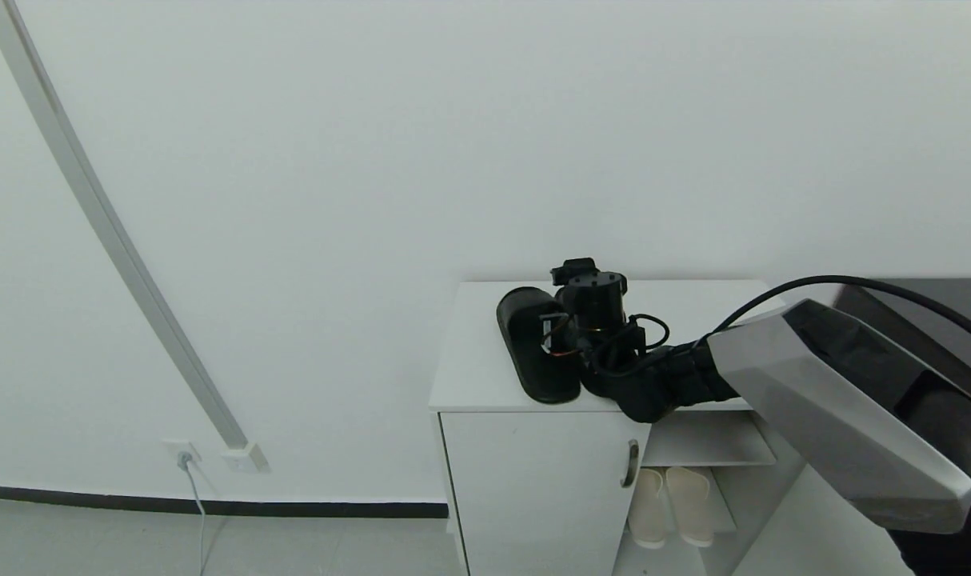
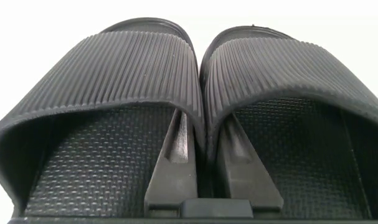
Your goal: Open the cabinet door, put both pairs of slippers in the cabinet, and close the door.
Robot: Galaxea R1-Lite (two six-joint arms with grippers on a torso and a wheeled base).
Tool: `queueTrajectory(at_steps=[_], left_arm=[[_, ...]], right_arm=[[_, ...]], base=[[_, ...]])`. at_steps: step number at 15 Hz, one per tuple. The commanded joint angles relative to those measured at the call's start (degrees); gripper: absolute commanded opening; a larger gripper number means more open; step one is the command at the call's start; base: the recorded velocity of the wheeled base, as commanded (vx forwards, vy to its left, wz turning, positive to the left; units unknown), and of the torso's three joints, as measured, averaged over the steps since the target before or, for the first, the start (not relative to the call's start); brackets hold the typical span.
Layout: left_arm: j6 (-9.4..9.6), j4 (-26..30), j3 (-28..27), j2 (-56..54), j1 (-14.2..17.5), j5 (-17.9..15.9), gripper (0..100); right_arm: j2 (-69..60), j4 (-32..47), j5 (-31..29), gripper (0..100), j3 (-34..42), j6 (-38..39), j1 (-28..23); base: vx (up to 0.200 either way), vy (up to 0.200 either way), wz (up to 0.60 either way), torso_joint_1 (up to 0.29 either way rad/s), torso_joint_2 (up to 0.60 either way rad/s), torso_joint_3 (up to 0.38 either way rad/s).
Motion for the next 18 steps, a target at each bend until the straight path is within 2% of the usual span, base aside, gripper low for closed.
queueTrajectory(at_steps=[1, 4, 6, 8, 10, 11, 12, 13, 15, 18], left_arm=[[-0.08, -0.04, 0.00, 0.07, -0.02, 0.01, 0], [-0.08, -0.04, 0.00, 0.07, -0.02, 0.01, 0], [-0.08, -0.04, 0.00, 0.07, -0.02, 0.10, 0], [-0.08, -0.04, 0.00, 0.07, -0.02, 0.10, 0], [-0.08, -0.04, 0.00, 0.07, -0.02, 0.10, 0], [-0.08, -0.04, 0.00, 0.07, -0.02, 0.10, 0], [-0.08, -0.04, 0.00, 0.07, -0.02, 0.10, 0], [-0.08, 0.05, 0.00, 0.07, -0.02, 0.10, 0], [-0.08, -0.04, 0.00, 0.07, -0.02, 0.10, 0], [-0.08, -0.04, 0.00, 0.07, -0.02, 0.10, 0]], right_arm=[[-0.69, -0.25, -0.04, 0, 0.20, 0.03, 0.23], [-7.11, -0.52, -0.04, 0, 6.44, 0.12, 1.46], [-14.58, -1.57, 0.58, 0, 16.28, 0.47, 2.43], [-20.29, -6.67, 2.25, 0, 25.42, 0.39, 2.60], [-25.83, -11.41, 5.50, 0, 34.83, 0.39, 2.69], [-26.00, -11.50, 5.68, 0, 35.09, 0.39, 2.69], [-31.36, -14.31, 10.25, 0, 43.09, 0.30, 2.69], [-34.00, -14.75, 12.36, 0, 46.43, 0.30, 2.69], [-38.83, -14.58, 15.17, 0, 52.58, -0.05, 3.04], [-40.68, -14.58, 15.17, 0, 55.13, -0.05, 4.27]], base=[[0.000, 0.000, 0.00, 0.000, 0.00, 0.000], [0.000, 0.000, 0.00, 0.000, 0.00, 0.000], [0.000, 0.000, 0.00, 0.000, 0.00, 0.000], [0.000, 0.000, 0.00, 0.000, 0.00, 0.000], [0.000, 0.000, 0.00, 0.000, 0.00, 0.000], [0.000, 0.000, 0.00, 0.000, 0.00, 0.000], [0.000, 0.000, 0.00, 0.000, 0.00, 0.000], [0.000, 0.000, 0.00, 0.000, 0.00, 0.000], [0.000, 0.000, 0.00, 0.000, 0.00, 0.000], [0.000, 0.000, 0.00, 0.000, 0.00, 0.000]])
